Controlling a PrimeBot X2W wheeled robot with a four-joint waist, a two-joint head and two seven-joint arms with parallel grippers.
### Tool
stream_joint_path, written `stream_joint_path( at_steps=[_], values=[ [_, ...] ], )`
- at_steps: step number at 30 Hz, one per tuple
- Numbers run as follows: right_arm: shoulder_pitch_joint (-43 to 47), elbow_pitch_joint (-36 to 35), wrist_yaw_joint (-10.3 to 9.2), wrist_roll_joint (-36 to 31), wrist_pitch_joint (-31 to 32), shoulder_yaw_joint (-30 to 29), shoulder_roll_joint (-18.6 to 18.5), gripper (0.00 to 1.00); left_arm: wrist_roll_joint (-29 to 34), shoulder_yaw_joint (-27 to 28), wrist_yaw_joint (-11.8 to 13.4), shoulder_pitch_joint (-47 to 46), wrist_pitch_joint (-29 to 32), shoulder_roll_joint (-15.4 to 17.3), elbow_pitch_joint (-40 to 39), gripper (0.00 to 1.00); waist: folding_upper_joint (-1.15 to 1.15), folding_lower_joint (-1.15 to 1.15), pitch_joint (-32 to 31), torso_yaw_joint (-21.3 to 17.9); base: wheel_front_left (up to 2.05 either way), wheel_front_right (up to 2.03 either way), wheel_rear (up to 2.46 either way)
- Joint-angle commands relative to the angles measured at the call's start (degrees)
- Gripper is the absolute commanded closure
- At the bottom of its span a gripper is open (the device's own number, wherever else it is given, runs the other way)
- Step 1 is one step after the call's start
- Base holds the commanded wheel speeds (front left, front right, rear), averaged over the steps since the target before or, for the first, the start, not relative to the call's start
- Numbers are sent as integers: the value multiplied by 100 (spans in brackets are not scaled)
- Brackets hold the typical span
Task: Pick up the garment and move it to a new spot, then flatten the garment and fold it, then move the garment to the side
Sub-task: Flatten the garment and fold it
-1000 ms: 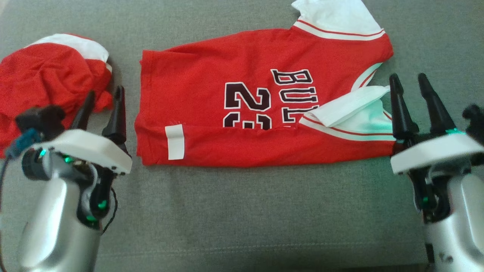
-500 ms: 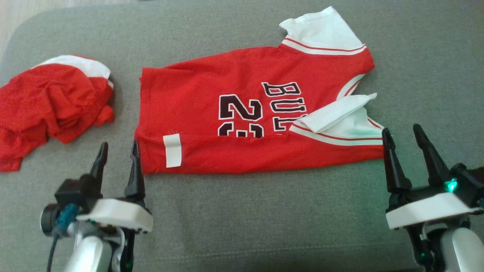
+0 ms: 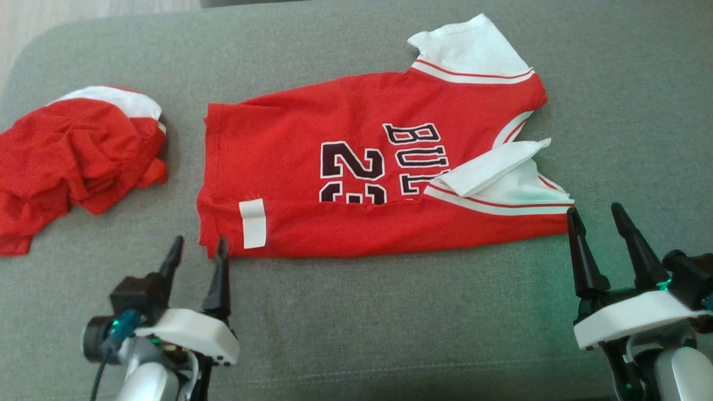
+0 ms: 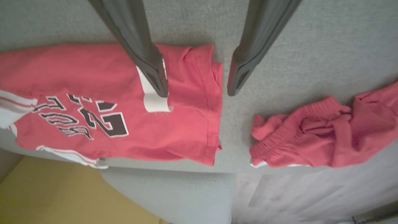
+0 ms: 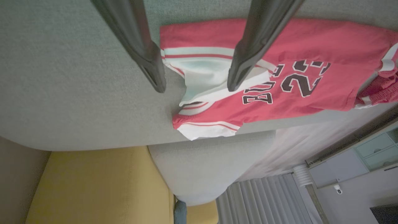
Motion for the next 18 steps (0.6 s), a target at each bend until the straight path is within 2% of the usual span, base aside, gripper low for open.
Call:
stream_joint_path(
  at_steps=[1,11,18],
  values=[
    [-88,-130,23,13,35,66,-69,0,-26,144,-34,-272,14,62,-96,0,0,0,39,2,0,0,0],
    [-534,680,23,153,334,-53,-301,0,-346,-12,-465,-813,334,-22,681,0,0,0,466,79,0,0,0],
    [-925,1168,23,375,886,-26,-332,0,-570,-54,-676,-1036,642,-31,1037,0,0,0,615,78,0,0,0]
  ],
)
